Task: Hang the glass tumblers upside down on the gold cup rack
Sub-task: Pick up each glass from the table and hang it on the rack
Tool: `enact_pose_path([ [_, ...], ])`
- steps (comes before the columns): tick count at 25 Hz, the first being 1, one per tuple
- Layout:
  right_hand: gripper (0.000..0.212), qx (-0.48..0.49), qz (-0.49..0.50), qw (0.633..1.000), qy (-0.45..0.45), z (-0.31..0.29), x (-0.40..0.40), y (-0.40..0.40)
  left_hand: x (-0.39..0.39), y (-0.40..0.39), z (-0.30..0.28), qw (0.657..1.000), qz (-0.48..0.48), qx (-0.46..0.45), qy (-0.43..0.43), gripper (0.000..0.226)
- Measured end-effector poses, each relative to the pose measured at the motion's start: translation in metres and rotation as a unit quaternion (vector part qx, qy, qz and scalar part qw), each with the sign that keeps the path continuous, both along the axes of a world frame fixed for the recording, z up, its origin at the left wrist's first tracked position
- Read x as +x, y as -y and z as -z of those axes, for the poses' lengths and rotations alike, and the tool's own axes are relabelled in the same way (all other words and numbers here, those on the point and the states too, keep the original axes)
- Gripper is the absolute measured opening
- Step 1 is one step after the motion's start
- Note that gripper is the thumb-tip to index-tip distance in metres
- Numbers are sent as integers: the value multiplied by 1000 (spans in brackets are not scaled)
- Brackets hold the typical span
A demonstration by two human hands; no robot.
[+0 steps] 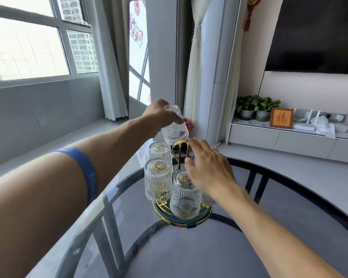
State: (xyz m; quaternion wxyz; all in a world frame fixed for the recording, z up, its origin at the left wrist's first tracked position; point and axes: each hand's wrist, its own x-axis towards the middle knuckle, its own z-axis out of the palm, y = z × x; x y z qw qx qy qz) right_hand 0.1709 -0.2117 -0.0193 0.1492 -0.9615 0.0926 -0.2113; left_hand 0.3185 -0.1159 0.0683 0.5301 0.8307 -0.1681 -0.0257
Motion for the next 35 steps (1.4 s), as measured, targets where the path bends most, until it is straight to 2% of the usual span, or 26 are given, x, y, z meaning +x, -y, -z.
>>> enact_pose_path([
  [5, 53, 21, -18, 999, 26, -3, -5, 5, 8, 31, 14, 993, 77, 92, 20, 69],
  [8, 53, 21, -26, 999, 27, -4, -7, 5, 8, 38, 29, 978, 98, 171, 68, 55],
  [13, 51, 13, -30, 999, 33, -9, -4, 8, 9, 36, 36, 947, 129, 278, 102, 50],
  [16, 51, 15, -34, 999, 37, -8, -4, 10, 8, 37, 36, 939, 125, 298, 116, 41],
  [20, 53, 11, -31, 999, 37, -5, -1, 10, 12, 31, 34, 947, 133, 247, 154, 20],
  [22, 54, 12, -27, 999, 38, -5, 0, 10, 12, 26, 37, 948, 155, 237, 142, 22],
  [26, 55, 20, -28, 999, 35, -4, 0, 9, 8, 15, 47, 904, 243, 306, 173, 40],
  [30, 55, 24, -21, 999, 31, -5, 1, 10, 4, 14, 54, 884, 255, 334, 204, 43],
  [32, 54, 26, -18, 999, 25, -1, 2, 8, 2, 14, 53, 900, 256, 314, 163, 47],
  [34, 53, 21, -21, 999, 28, -3, 4, 10, -7, 10, 50, 931, 234, 236, 150, 55],
  [35, 52, 34, -21, 999, 25, -10, 6, 12, -15, 7, 50, 939, 215, 185, 192, 49],
])
